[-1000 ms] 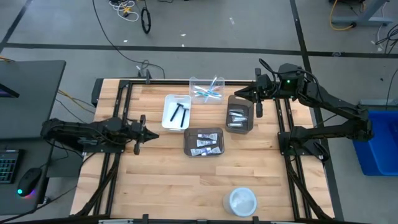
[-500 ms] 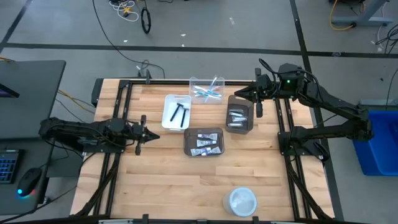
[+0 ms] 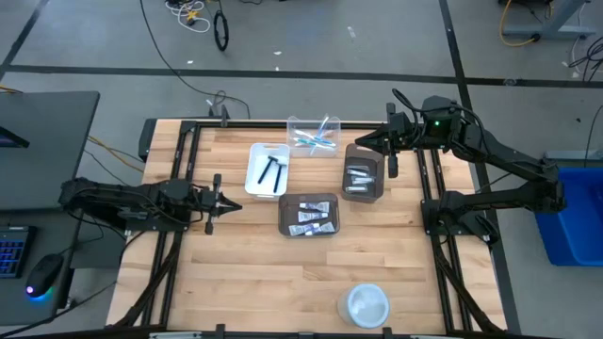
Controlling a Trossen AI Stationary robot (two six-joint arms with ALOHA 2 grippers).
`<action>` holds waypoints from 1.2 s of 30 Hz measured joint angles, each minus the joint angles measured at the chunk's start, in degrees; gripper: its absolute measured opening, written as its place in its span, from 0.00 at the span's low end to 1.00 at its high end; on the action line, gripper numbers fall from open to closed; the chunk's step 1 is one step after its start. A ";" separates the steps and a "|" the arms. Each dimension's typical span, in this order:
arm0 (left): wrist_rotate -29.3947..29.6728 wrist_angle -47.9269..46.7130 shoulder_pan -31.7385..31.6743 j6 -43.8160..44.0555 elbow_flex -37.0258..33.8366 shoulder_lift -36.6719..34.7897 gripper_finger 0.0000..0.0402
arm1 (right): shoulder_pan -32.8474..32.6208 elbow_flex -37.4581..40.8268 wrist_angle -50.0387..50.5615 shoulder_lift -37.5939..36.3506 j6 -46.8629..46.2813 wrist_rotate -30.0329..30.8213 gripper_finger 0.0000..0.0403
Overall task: Pick & Place Travel size toiletries
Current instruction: Return to Home Position
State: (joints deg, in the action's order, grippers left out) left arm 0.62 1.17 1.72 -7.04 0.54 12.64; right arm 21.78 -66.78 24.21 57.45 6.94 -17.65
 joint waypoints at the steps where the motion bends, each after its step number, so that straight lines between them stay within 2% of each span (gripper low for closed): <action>1: 0.00 0.00 0.00 -0.05 0.00 0.00 0.05 | 0.00 0.00 0.00 0.00 0.00 0.00 0.01; 13: 0.00 0.00 0.00 -0.07 -0.02 0.00 0.05 | 0.00 0.00 -0.04 -0.09 -0.02 0.00 0.01; 18: 0.00 0.02 0.00 -0.07 -0.02 0.00 0.06 | -1.31 1.50 -5.27 -0.59 -4.43 -0.34 0.01; 23: 0.02 0.07 0.00 -0.07 -0.04 0.00 0.05 | -3.61 10.81 -17.09 -4.50 -3.15 -0.50 0.01; 30: 0.02 0.07 0.00 -0.07 -0.04 0.00 0.06 | -6.83 32.37 -38.30 -14.34 -1.88 -0.50 0.01; 33: 0.01 0.07 0.00 -0.06 -0.04 0.00 0.06 | -8.11 40.04 -41.82 -19.15 -0.16 -0.46 0.01; 36: 0.00 0.05 0.00 -0.07 -0.04 0.00 0.06 | -9.55 44.51 -42.74 -23.85 2.37 -0.48 0.01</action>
State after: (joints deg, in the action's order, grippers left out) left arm 0.62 1.22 1.72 -7.11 0.49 12.64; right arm 12.23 -22.27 -18.54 33.60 9.31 -18.13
